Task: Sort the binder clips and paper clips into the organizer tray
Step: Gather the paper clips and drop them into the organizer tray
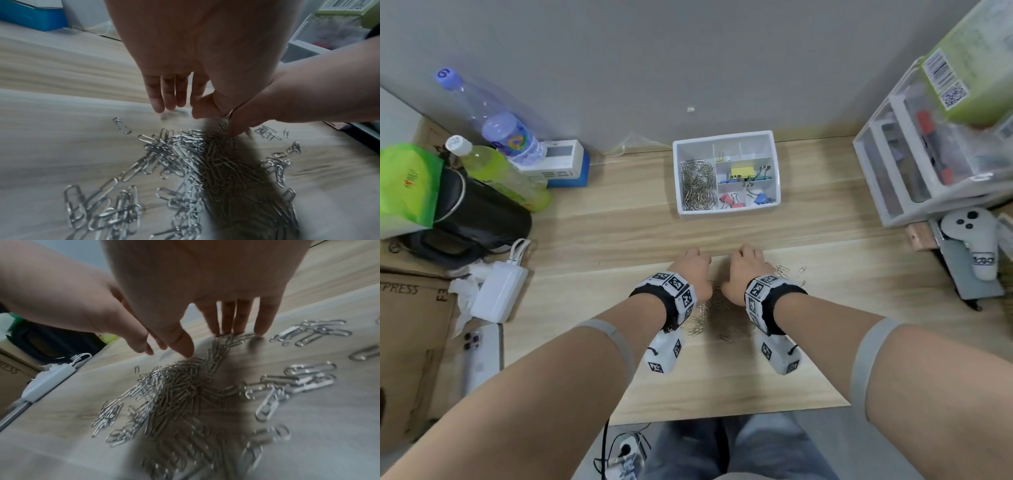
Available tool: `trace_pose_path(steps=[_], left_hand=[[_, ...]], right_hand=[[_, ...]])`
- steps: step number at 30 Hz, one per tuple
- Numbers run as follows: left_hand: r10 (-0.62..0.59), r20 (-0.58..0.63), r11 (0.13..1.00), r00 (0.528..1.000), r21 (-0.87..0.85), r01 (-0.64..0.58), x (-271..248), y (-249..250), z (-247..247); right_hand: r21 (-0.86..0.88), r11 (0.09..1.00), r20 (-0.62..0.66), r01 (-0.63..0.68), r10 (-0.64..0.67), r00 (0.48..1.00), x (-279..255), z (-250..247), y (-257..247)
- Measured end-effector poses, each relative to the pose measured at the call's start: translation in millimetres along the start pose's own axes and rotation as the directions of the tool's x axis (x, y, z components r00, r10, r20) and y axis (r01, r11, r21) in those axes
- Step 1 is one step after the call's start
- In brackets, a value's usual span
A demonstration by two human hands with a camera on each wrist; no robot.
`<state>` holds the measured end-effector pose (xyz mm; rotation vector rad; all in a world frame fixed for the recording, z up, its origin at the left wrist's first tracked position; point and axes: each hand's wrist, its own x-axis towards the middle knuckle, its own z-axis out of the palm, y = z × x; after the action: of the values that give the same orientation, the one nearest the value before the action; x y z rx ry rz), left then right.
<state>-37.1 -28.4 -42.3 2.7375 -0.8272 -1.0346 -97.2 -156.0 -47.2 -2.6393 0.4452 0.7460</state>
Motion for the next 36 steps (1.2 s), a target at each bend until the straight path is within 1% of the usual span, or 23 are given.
trace_pose_path(steps=[2,4,5,6,8,9,11,13,15,17,18,19,21,22,23,25,26,28,30,32,34,36], left_hand=[[0.018,0.003,1.000,1.000,0.015,-0.018,1,9,4],[0.022,0.005,0.999,1.000,0.031,-0.022,2,16,8],[0.023,0.007,0.999,1.000,0.032,-0.023,3,20,9],[0.024,0.008,0.999,1.000,0.034,-0.024,4,24,9],[0.031,-0.007,0.999,0.999,0.039,-0.031,8,30,9],[0.039,-0.018,0.998,0.999,0.049,-0.038,10,34,8],[0.052,-0.017,0.997,0.998,0.061,-0.051,14,43,7],[0.088,0.000,0.994,0.996,0.071,-0.087,18,55,7],[0.130,0.009,0.987,0.992,0.094,-0.130,19,66,8],[0.170,0.002,0.976,0.985,0.139,-0.169,22,76,14],[0.187,0.000,0.970,0.982,0.158,-0.184,24,80,18],[0.199,0.005,0.966,0.980,0.165,-0.197,25,84,21],[0.217,0.040,0.960,0.975,0.171,-0.221,25,90,24],[0.224,0.065,0.955,0.972,0.186,-0.232,25,94,25],[0.219,0.090,0.952,0.972,0.197,-0.233,25,96,25],[0.189,0.117,0.958,0.975,0.195,-0.209,24,98,23],[0.172,0.121,0.962,0.978,0.194,-0.193,23,98,21],[0.137,0.123,0.971,0.983,0.178,-0.158,21,93,18],[0.106,0.096,0.978,0.990,0.168,-0.121,20,87,16],[0.076,0.071,0.986,0.995,0.146,-0.086,19,79,13],[0.040,0.053,0.992,0.998,0.116,-0.046,17,71,11],[0.004,0.026,0.996,1.000,0.092,-0.006,14,63,13]], right_hand=[[0.042,0.997,0.088,0.068,-0.071,0.994,-2,4,1],[0.106,0.984,0.156,0.146,-0.161,0.975,-6,7,0],[0.125,0.980,0.159,0.153,-0.172,0.972,-9,8,1],[0.136,0.983,0.132,0.127,-0.145,0.981,-12,7,4],[0.132,0.991,0.031,0.031,-0.036,0.999,-15,4,14],[0.130,0.991,-0.015,-0.024,0.026,1.000,-16,2,22],[0.148,0.979,-0.076,-0.143,0.156,0.985,-19,1,37],[0.160,0.952,-0.134,-0.262,0.284,0.949,-23,0,53],[0.160,0.919,-0.144,-0.361,0.384,0.912,-26,0,63],[0.195,0.883,-0.099,-0.427,0.450,0.887,-30,-1,74],[0.211,0.880,-0.072,-0.425,0.448,0.891,-31,0,78],[0.218,0.894,-0.056,-0.391,0.412,0.909,-31,1,81],[0.219,0.945,-0.027,-0.243,0.255,0.967,-30,5,81],[0.224,0.960,0.000,-0.168,0.173,0.985,-30,6,80],[0.234,0.965,0.031,-0.114,0.110,0.993,-31,7,79],[0.274,0.959,0.073,-0.071,0.052,0.996,-31,7,78],[0.296,0.953,0.072,-0.068,0.048,0.996,-32,7,79],[0.301,0.950,0.012,-0.080,0.080,0.997,-34,7,82],[0.278,0.954,-0.085,-0.115,0.144,0.986,-34,7,85],[0.257,0.952,-0.135,-0.166,0.206,0.969,-34,5,87],[0.243,0.949,-0.102,-0.203,0.233,0.967,-34,5,87],[0.231,0.959,-0.062,-0.165,0.184,0.981,-33,10,84]])
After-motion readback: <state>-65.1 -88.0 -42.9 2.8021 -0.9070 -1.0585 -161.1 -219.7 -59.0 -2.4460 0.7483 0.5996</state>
